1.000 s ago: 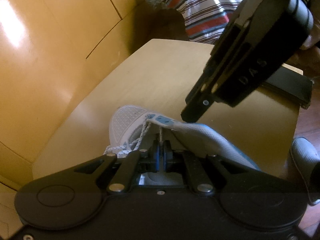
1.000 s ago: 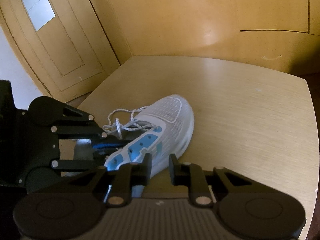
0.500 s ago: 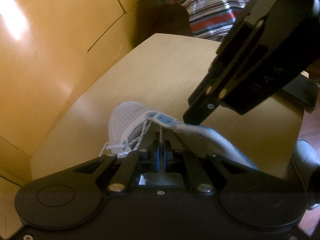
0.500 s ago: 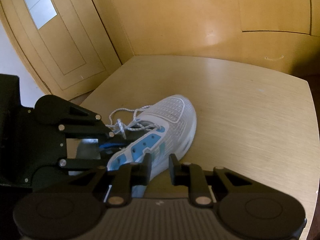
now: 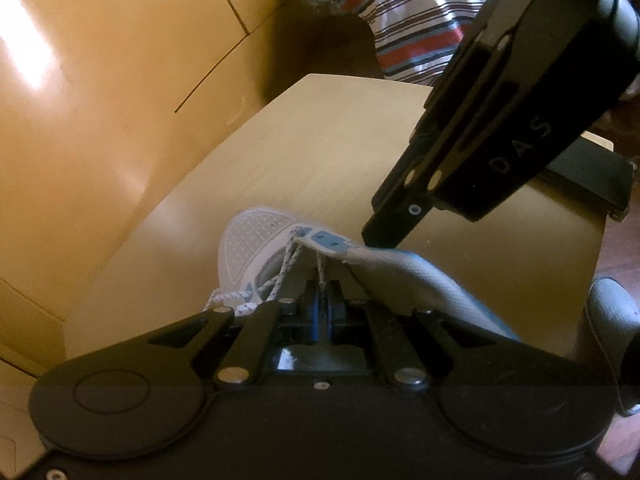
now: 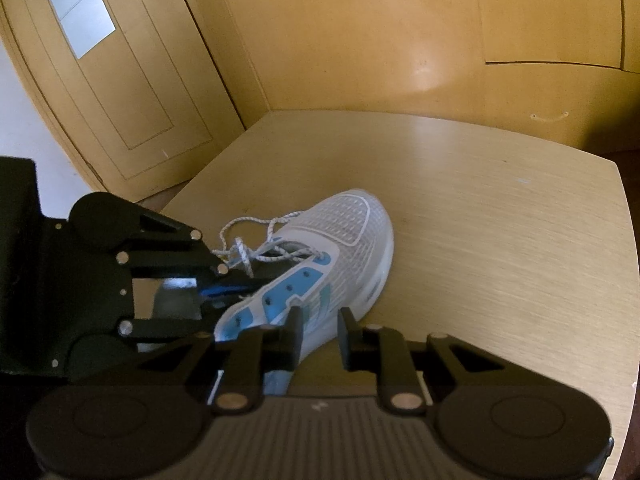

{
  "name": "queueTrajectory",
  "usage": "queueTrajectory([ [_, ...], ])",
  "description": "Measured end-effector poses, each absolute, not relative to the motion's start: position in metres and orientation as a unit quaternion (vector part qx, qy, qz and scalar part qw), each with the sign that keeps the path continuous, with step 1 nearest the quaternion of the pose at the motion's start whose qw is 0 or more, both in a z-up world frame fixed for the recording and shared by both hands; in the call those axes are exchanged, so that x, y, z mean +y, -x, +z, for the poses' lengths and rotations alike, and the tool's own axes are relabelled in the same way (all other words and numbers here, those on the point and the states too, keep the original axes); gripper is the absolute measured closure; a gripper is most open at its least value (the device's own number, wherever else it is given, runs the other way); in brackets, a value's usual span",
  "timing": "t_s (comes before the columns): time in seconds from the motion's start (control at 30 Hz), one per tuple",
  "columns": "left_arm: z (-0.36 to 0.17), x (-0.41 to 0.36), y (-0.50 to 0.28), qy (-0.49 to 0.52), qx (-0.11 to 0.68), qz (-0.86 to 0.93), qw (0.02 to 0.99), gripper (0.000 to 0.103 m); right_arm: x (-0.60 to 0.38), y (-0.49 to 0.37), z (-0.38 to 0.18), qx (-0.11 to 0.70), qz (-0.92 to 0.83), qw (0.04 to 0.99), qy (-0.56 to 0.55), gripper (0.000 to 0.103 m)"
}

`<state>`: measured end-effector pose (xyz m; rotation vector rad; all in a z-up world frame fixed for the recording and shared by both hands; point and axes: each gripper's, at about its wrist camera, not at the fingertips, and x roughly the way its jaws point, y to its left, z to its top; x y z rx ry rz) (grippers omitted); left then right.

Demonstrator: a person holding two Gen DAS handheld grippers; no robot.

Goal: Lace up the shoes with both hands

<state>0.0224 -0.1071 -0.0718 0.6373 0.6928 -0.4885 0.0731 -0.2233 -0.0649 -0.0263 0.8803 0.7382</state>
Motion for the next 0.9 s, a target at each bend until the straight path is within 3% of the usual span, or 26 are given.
queueTrajectory([
  [0.9,-0.0777,-0.1134,-0.0247,-0.312,0.292,-0.225,0.876,0.102,-0.2247,-0.0715,-0.0593,0.411,0.349,0.842,0.008,0.083],
])
